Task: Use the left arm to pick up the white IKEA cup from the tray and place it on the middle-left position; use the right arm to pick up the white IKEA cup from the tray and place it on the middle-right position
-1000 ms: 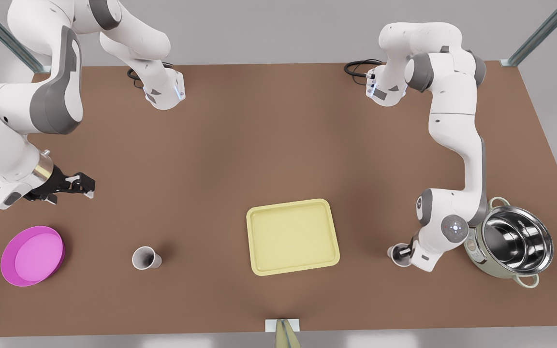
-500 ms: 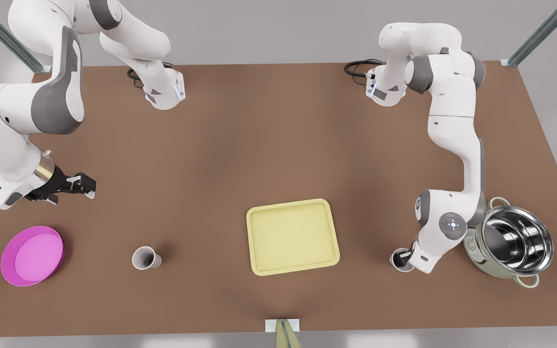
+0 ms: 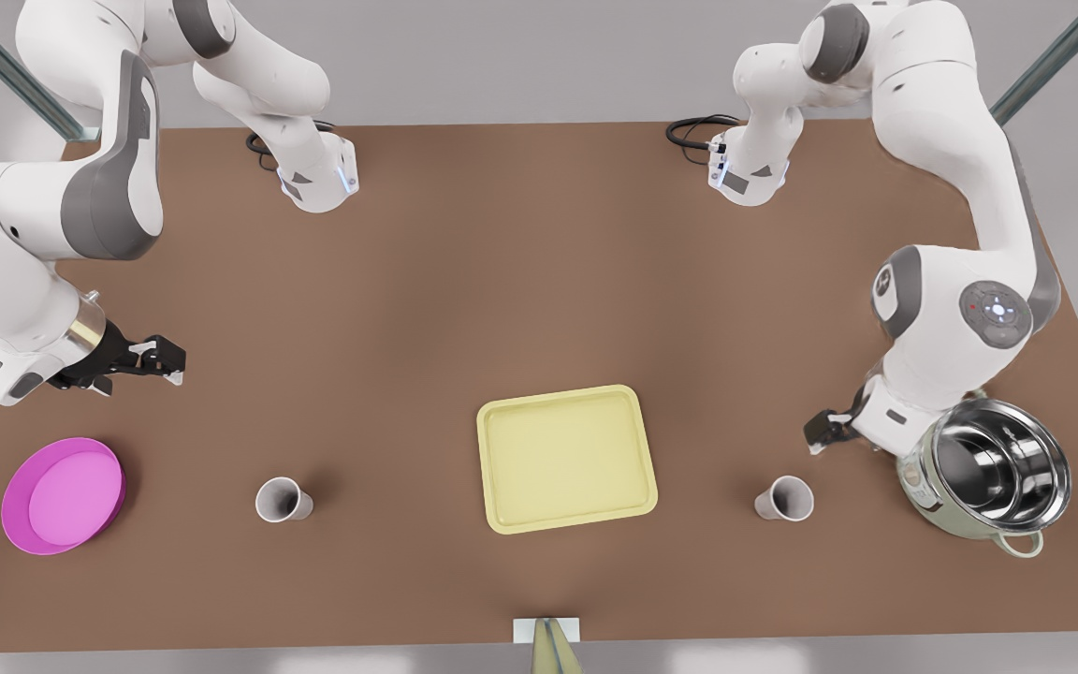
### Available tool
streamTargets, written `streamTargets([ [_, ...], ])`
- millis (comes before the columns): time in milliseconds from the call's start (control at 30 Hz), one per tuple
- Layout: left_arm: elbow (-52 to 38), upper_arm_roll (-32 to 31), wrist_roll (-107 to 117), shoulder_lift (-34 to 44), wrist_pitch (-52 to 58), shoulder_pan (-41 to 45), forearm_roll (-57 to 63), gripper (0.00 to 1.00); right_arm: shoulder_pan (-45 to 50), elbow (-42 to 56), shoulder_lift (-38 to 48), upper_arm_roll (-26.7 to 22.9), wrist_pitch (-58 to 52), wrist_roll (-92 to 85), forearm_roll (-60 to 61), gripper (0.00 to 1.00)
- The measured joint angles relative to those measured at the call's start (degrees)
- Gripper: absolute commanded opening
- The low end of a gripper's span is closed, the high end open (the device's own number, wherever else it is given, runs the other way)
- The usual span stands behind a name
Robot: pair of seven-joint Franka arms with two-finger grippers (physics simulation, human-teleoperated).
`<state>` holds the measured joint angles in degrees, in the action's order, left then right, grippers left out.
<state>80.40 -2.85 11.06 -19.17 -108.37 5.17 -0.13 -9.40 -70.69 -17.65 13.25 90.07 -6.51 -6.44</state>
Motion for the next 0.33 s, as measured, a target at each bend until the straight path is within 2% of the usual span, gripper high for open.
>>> streamTargets([
  [33, 5.3, -0.1, -0.4, 4.7, 1.4, 0.0, -0.4, 1.00, 0.0, 0.0, 0.0, 0.0, 0.0, 0.0, 0.0, 1.00],
  [67, 6.1, -0.3, -0.8, 6.5, 2.6, 0.1, -0.2, 1.00, 0.0, 0.0, 0.0, 0.0, 0.0, 0.0, 0.0, 1.00],
  [333, 6.0, -0.3, -3.1, 7.6, 8.0, -0.1, 0.4, 1.00, 0.0, 0.0, 0.0, 0.0, 0.0, 0.1, 0.0, 1.00],
])
